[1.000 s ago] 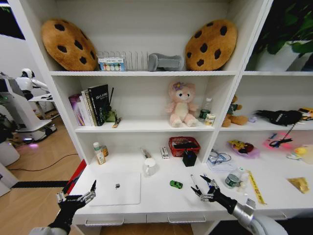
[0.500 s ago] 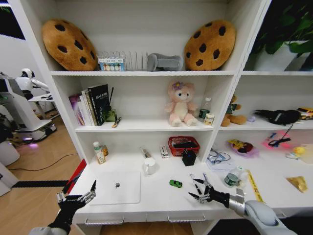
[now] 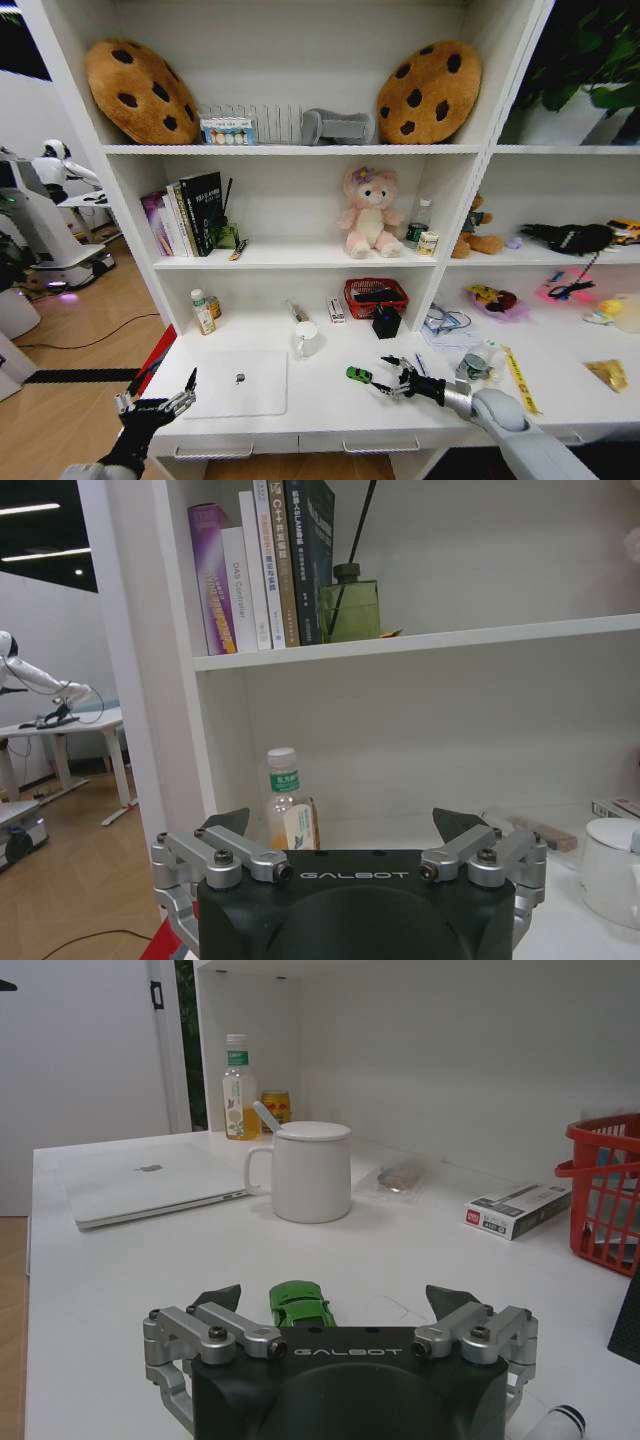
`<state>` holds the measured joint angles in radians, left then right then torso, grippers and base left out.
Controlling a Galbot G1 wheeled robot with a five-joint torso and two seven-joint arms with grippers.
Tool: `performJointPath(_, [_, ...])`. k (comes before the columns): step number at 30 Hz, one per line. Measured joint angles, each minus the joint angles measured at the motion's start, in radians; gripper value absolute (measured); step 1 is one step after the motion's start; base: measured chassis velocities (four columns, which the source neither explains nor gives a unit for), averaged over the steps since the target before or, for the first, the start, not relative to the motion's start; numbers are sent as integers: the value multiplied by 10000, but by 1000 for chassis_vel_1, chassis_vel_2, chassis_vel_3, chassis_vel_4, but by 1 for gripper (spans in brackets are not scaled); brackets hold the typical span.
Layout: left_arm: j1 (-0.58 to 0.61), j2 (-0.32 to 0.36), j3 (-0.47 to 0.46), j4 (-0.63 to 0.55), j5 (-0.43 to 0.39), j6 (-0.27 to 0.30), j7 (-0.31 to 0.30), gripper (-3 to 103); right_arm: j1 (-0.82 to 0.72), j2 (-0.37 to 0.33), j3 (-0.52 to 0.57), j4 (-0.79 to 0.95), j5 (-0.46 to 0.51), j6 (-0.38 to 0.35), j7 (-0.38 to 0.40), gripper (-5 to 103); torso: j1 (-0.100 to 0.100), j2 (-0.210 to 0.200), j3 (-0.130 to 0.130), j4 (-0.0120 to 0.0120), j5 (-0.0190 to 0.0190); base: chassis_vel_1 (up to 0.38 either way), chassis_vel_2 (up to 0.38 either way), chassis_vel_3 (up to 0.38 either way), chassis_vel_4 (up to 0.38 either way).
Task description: Organize the objects on the table.
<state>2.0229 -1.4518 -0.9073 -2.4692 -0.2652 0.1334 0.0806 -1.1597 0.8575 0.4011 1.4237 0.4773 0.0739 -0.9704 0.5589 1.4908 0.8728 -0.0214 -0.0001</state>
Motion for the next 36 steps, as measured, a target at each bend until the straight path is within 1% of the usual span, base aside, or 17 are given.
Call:
performJointPath(4, [0,0,0,0,0,1,0,100,434,39,-449,-263,-74,41,-95,100,0,0,0,-2,0,0,0,0,0])
performJointPath(10, [0,0,0,0,0,0,0,100,549,62,-555,-345,-119,60,-148,101,0,0,0,-2,1,0,0,0,0])
performJointPath(12, [0,0,0,0,0,1,0,100,589,67,-596,-367,-142,68,-164,99,0,0,0,-2,0,0,0,0,0])
performJointPath(16, [0,0,0,0,0,0,0,100,656,74,-699,-406,-192,91,-183,99,0,0,0,-1,0,0,0,0,0])
performJointPath(25, [0,0,0,0,0,0,0,100,1185,127,-1422,-738,-727,226,-193,100,0,0,0,-2,-1,0,0,0,0])
performJointPath(26, [0,0,0,0,0,1,0,100,1278,143,-1575,-797,-789,182,-195,102,0,0,0,-2,1,0,0,0,0])
performJointPath(27, [0,0,0,0,0,0,0,100,1339,164,-1649,-819,-827,122,-196,100,0,0,0,-2,0,0,0,0,0])
performJointPath(32, [0,0,0,0,0,0,0,100,1494,194,-1827,-906,-830,52,-225,97,0,0,-1,-1,1,0,0,0,0])
performJointPath(33, [0,0,0,0,0,0,0,100,1525,196,-1855,-929,-830,8,-255,93,0,0,-1,-2,1,0,0,0,0])
performJointPath(34, [0,0,0,0,0,0,0,100,1525,196,-1855,-929,-830,8,-255,93,0,0,-1,-2,1,0,0,0,0])
performJointPath(36, [0,0,0,0,0,0,0,100,1582,196,-1902,-999,-859,-99,-374,83,0,0,-1,-2,1,0,0,0,0])
